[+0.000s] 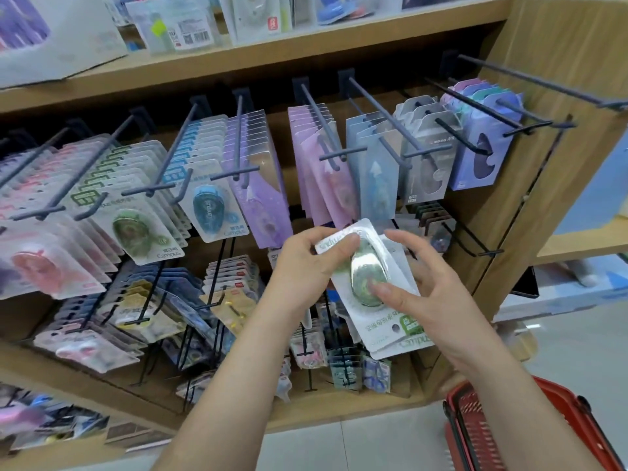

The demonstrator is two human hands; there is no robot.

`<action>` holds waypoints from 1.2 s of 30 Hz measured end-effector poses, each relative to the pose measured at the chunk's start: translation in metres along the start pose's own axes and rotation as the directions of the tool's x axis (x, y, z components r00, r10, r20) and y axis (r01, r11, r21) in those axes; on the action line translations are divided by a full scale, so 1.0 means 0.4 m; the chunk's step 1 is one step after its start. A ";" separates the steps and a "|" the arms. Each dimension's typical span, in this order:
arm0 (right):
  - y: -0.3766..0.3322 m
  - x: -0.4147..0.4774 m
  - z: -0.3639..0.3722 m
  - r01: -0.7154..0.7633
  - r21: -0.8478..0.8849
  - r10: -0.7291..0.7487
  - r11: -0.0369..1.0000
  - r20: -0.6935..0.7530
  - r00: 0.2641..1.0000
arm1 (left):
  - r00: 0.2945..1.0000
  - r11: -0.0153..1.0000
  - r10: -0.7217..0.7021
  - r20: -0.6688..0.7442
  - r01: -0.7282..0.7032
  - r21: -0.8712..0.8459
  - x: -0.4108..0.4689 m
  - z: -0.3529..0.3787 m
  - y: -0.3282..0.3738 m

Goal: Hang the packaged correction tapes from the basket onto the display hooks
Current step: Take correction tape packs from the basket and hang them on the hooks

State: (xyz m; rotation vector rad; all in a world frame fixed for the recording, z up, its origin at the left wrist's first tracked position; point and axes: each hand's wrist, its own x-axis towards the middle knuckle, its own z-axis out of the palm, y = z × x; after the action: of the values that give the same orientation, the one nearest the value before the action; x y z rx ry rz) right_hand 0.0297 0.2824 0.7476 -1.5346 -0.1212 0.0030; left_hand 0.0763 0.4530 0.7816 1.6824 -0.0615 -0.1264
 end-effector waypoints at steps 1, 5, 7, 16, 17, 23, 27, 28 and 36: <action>-0.002 0.000 0.002 0.004 -0.004 -0.004 1.000 0.019 1.000 | 1.000 0.999 -0.017 -0.012 0.017 -0.037 -0.005 -0.007 -0.001; -0.002 0.002 0.002 -0.031 0.034 0.027 0.999 0.109 0.994 | 0.989 0.993 -0.014 -0.149 -0.003 -0.114 -0.018 -0.036 -0.019; -0.003 0.004 -0.001 -0.052 0.064 0.042 0.997 0.148 0.988 | 0.970 0.989 -0.029 -0.241 -0.007 -0.147 -0.028 -0.048 -0.030; 0.004 0.051 0.026 0.046 -0.108 -0.057 0.993 -0.104 0.993 | 0.996 0.995 -0.083 0.011 0.083 0.061 -0.136 -0.164 -0.049; -0.002 0.057 0.032 0.071 -0.152 -0.085 0.986 -0.083 0.993 | 0.996 0.987 -0.083 0.024 0.079 0.139 -0.143 -0.175 -0.046; -0.040 0.077 0.099 0.160 -0.174 -0.141 0.972 0.116 0.983 | 1.000 0.900 -0.001 0.003 0.000 0.435 -0.153 -0.158 -0.028; -0.052 0.093 0.113 -0.013 0.015 0.008 1.000 0.309 0.951 | 0.997 0.969 0.030 -0.069 -0.012 0.247 -0.159 -0.154 -0.037; -0.050 0.097 0.109 -0.070 0.050 0.046 0.996 0.376 0.926 | 0.994 0.983 0.031 -0.102 -0.012 0.185 -0.167 -0.164 -0.042; -0.061 0.128 0.148 0.142 -0.319 0.122 0.937 0.682 0.721 | 0.974 0.995 -0.025 -0.226 0.003 -0.099 -0.240 -0.258 -0.049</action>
State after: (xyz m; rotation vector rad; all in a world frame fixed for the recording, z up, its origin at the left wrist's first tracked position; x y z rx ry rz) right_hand 0.0740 0.3443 0.7775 -1.8250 -0.7755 0.5941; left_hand -0.0073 0.5682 0.7780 1.5893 0.1263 0.0523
